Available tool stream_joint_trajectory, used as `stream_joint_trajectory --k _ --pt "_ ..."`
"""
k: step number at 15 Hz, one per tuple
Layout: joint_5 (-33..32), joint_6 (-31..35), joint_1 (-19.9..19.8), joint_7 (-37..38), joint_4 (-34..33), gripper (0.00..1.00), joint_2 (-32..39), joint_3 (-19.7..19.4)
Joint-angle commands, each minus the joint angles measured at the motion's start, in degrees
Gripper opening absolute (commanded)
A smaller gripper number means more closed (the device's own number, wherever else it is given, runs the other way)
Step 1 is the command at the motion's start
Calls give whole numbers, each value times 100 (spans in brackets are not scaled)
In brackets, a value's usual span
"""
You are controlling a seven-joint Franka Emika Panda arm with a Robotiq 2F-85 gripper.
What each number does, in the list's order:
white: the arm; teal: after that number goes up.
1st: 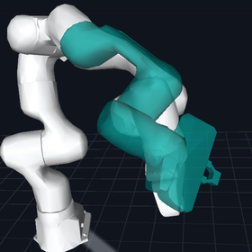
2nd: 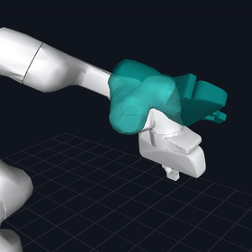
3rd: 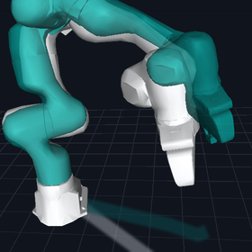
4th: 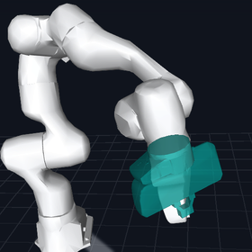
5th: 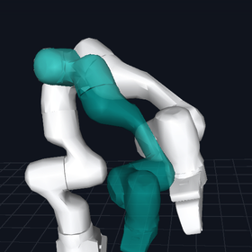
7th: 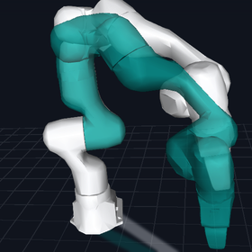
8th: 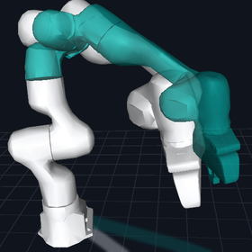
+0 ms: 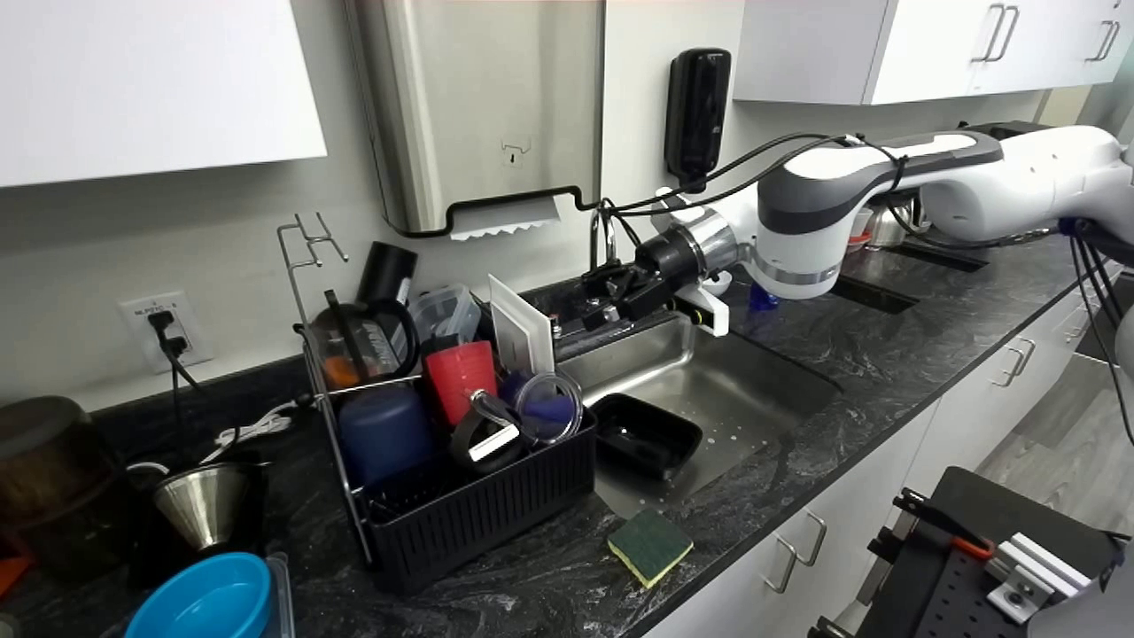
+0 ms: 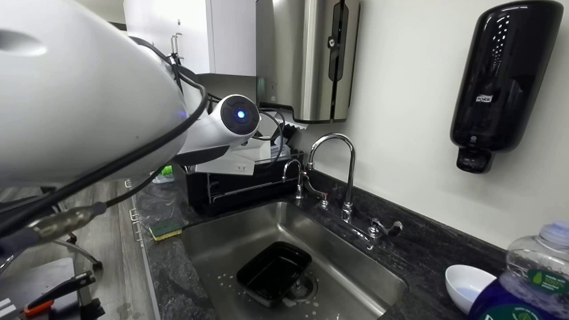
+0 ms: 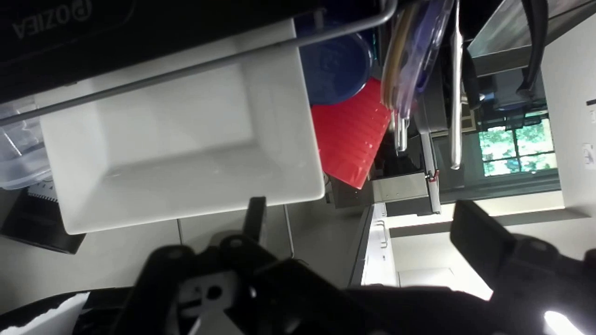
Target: Take the silver butter knife out of the black lunchbox and put it on the dishrack
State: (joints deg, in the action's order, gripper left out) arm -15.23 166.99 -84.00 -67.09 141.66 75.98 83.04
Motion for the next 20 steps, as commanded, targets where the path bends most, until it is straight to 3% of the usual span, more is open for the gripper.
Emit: stream_joint_trajectory --k 1,10,20 --pt "-204 107 -143 126 141 100 -279 71" --pt "-634 70 -376 65 170 100 -631 164" --pt "-593 -225 -516 213 226 100 -1152 375"
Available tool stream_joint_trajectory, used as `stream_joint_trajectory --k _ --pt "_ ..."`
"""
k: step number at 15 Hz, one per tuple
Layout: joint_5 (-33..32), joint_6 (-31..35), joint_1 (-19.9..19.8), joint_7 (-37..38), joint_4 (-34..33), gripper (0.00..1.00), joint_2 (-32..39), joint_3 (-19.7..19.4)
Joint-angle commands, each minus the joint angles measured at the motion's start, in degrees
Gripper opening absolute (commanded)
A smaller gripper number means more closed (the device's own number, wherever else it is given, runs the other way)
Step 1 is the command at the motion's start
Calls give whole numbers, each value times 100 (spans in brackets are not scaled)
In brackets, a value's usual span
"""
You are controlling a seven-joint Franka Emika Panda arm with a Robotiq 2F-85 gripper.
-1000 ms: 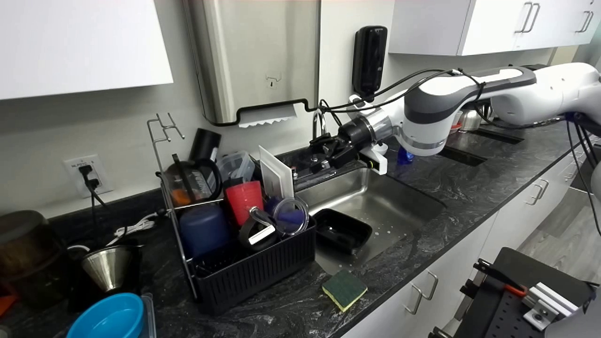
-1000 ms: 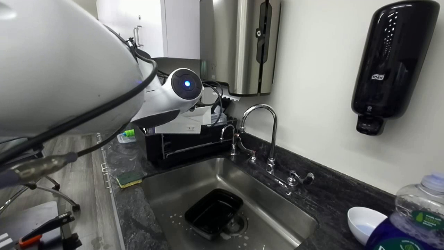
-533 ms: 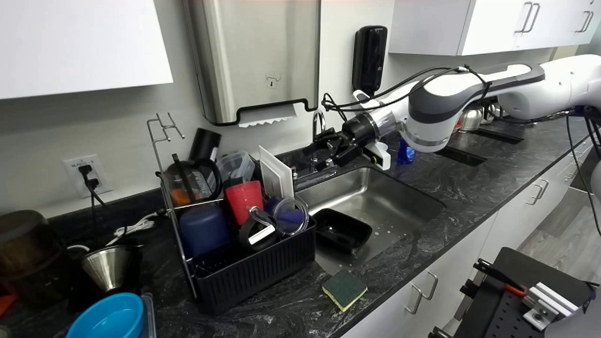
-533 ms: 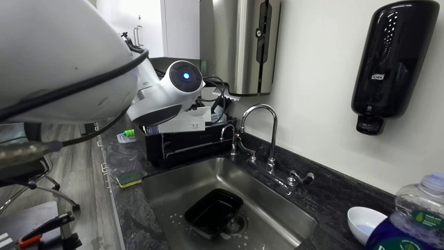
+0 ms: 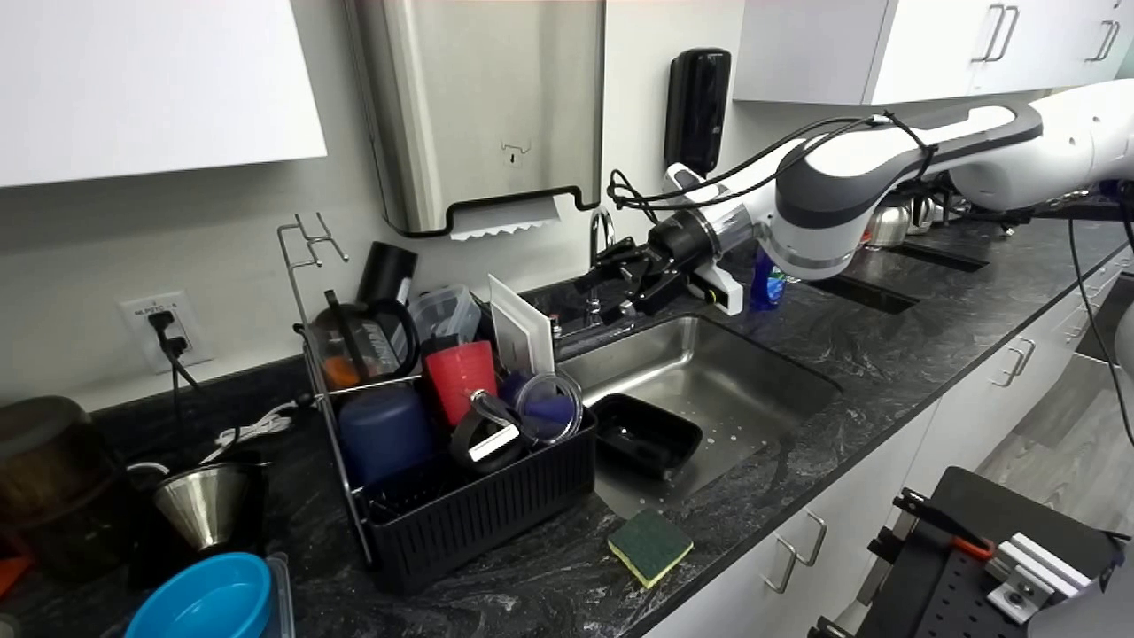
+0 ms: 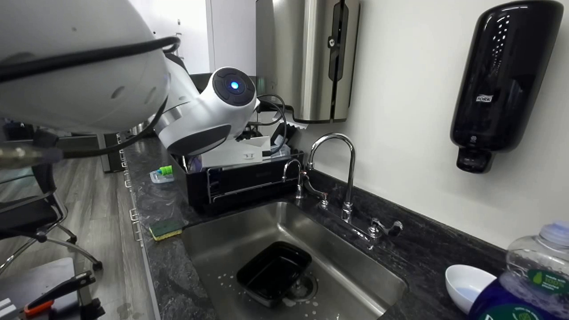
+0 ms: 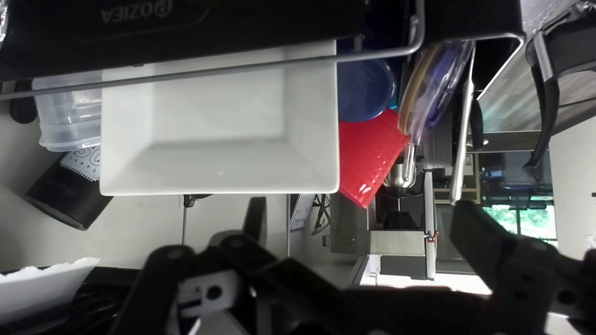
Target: Take the silver butter knife out of the black lunchbox and put it on the dishrack
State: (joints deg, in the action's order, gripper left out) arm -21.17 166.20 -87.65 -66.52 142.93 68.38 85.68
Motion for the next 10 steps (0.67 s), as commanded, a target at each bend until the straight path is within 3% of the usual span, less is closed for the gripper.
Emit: stream_joint_trajectory --k 1,10 --pt "0 -163 -155 175 101 100 -459 129" --pt "-9 -424 -208 305 113 100 -1217 271"
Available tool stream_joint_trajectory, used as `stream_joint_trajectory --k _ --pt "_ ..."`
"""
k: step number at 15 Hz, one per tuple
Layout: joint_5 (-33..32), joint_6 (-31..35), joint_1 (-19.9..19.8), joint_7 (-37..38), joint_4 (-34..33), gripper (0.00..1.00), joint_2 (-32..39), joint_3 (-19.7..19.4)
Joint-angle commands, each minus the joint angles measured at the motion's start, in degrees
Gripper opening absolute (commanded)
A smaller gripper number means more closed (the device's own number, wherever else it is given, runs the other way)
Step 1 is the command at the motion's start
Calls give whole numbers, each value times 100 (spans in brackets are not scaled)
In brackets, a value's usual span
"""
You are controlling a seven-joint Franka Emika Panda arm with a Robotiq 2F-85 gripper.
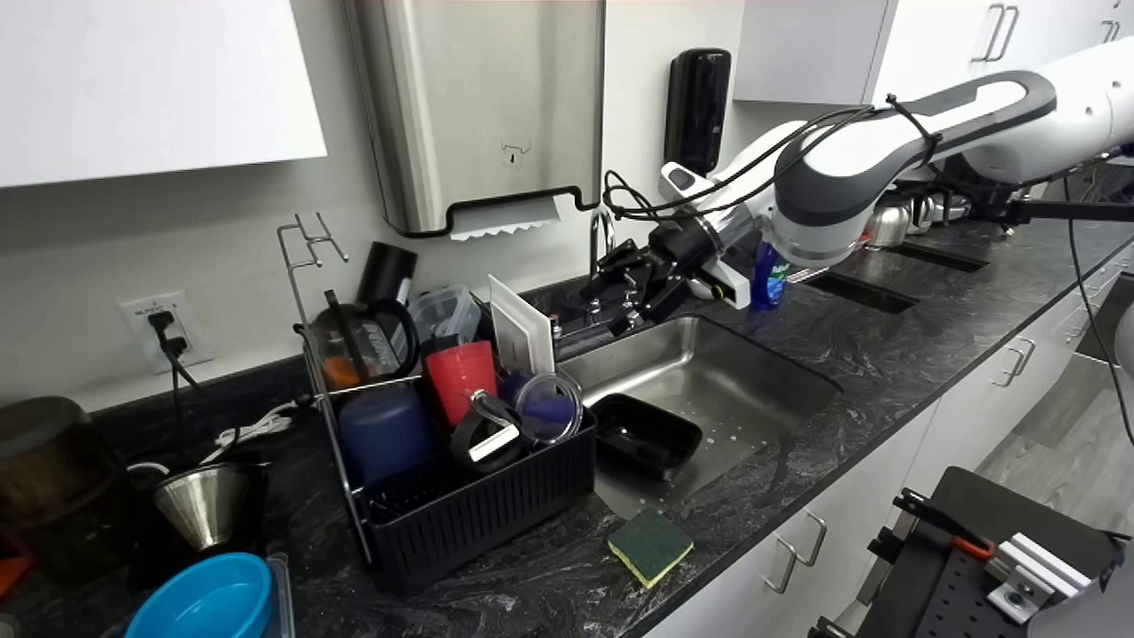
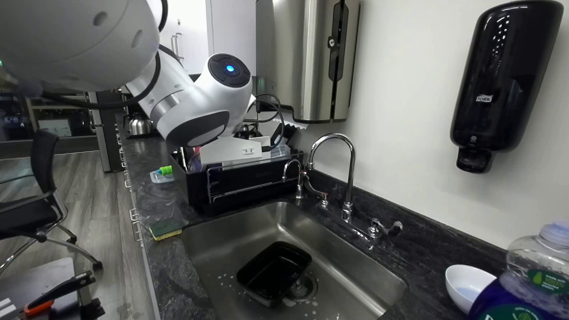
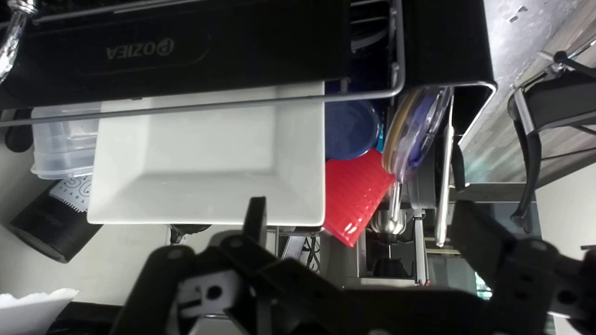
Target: Take the silver butter knife out of the black lunchbox and put it on the dishrack
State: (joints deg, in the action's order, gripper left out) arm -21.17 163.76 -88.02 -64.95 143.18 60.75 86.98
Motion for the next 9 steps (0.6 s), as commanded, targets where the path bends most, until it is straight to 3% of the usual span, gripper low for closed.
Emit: stream_joint_trajectory --k 1,9 --pt "-11 -194 -177 164 89 100 -536 162" --pt "-22 -305 -285 236 85 100 -1111 365"
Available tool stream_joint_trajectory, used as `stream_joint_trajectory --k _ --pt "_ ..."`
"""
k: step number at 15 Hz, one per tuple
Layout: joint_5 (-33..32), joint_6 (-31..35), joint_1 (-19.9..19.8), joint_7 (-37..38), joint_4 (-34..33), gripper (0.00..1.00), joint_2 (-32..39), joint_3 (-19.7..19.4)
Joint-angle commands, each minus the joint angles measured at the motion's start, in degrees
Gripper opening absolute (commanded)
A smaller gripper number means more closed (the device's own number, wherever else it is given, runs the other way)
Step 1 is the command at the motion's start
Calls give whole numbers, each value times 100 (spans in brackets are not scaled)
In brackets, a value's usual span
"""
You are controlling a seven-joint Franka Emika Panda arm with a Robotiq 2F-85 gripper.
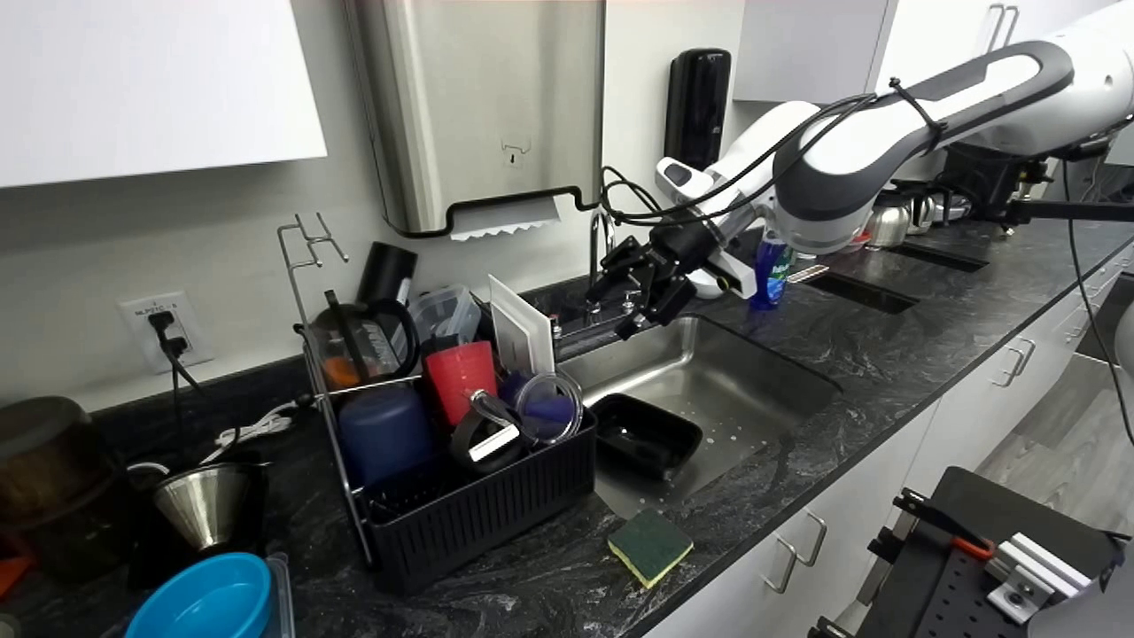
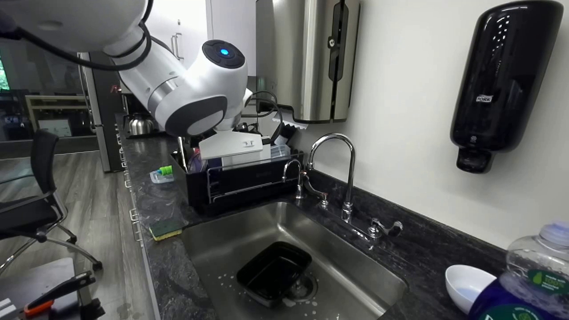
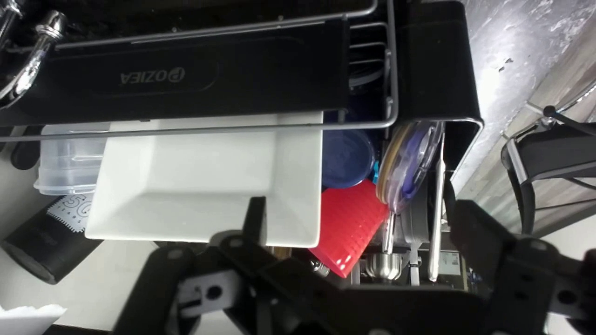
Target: Take the silver butter knife out of the black lunchbox and put it on the dishrack
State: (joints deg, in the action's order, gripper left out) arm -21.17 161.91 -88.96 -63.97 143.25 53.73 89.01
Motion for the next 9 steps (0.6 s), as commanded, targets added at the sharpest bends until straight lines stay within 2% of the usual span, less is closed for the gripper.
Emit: stream_joint_trajectory --k 1,9 --pt "-11 -51 -215 209 82 100 -534 184" --pt "-2 5 -426 867 48 100 -1295 302"
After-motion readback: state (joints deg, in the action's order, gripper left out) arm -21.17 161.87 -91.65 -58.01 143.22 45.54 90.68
